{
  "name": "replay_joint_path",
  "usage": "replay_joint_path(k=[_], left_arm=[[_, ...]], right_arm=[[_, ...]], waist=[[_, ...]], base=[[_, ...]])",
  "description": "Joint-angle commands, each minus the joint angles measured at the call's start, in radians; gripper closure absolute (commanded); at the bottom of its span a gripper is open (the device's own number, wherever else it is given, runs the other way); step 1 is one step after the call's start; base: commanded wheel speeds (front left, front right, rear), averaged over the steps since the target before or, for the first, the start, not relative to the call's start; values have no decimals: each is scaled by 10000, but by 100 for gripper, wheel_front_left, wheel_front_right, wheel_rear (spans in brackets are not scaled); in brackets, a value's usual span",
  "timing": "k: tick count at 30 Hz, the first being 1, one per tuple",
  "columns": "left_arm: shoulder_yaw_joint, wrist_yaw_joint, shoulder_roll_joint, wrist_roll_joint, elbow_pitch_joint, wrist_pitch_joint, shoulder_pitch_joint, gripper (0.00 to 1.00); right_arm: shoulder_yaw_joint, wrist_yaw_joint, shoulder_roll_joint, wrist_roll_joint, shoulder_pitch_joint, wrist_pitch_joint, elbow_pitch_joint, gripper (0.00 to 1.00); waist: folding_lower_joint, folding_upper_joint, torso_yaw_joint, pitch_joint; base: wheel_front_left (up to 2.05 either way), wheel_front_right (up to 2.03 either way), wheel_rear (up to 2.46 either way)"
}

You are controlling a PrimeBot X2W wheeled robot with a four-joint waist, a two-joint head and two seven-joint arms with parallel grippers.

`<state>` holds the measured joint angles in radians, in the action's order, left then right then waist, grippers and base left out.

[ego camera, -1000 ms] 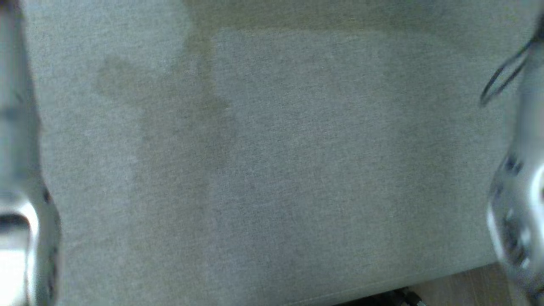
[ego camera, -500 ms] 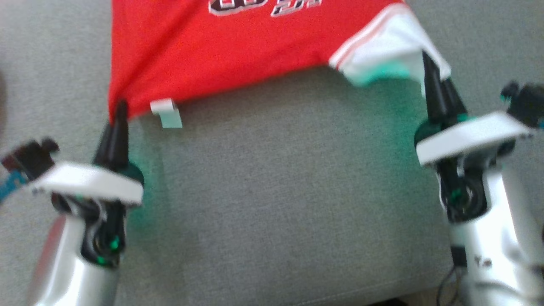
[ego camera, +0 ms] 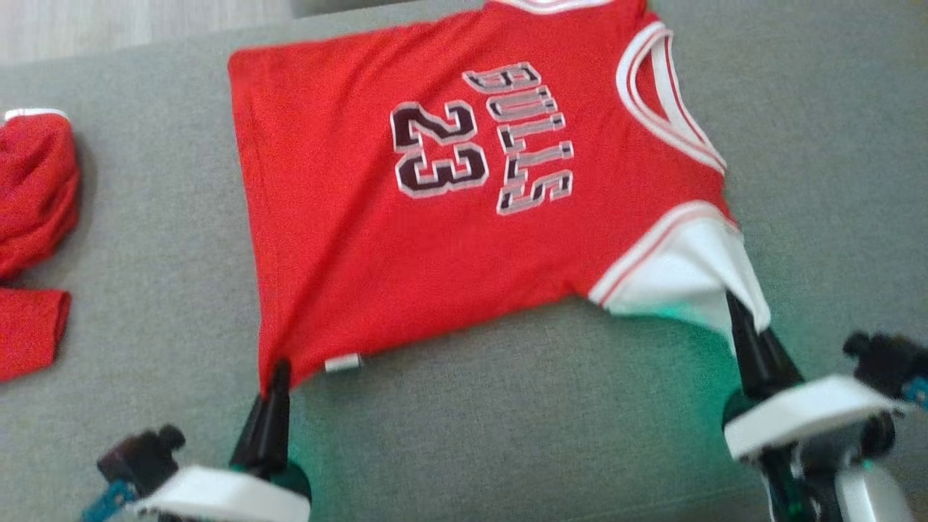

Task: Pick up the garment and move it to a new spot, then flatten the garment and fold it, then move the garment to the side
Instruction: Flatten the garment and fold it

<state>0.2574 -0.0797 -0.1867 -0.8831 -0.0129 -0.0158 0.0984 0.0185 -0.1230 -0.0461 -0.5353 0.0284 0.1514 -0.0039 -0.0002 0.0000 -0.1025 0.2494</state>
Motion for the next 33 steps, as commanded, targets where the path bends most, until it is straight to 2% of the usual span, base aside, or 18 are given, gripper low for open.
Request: replay_joint_path(k=[1, 8, 14, 20, 26, 33], left_arm=[[-274, 47, -30, 43, -377, 114, 182, 100], [-238, -73, -150, -696, -919, -234, 1305, 100], [-505, 251, -597, -882, -1539, -776, 1297, 100], [-397, 1041, -1187, -1098, -2360, -2413, 526, 100], [-475, 1967, -1465, -2026, -2856, -4198, -457, 100], [-763, 2923, -1780, -2636, -3189, -5472, -1496, 100]], right_arm=[[101, -77, -41, 138, 241, 10, -394, 100], [-30, -77, -41, 510, 1526, 158, -697, 100], [-38, -77, -41, 655, 1428, 1001, -1325, 100], [16, -77, -443, 575, 347, 2987, -2136, 100], [-135, -77, -678, 187, -889, 4803, -2405, 100], [-221, -77, -1081, -135, -2237, 6356, -2545, 100]], waist=[[2, 0, 22, -80], [2, 0, 132, 211], [2, 0, 115, 307], [2, 0, 137, 482], [2, 0, 183, 545], [2, 0, 179, 783]], base=[[0, 0, 0], [0, 0, 0], [0, 0, 0], [0, 0, 0], [0, 0, 0], [0, 0, 0]])
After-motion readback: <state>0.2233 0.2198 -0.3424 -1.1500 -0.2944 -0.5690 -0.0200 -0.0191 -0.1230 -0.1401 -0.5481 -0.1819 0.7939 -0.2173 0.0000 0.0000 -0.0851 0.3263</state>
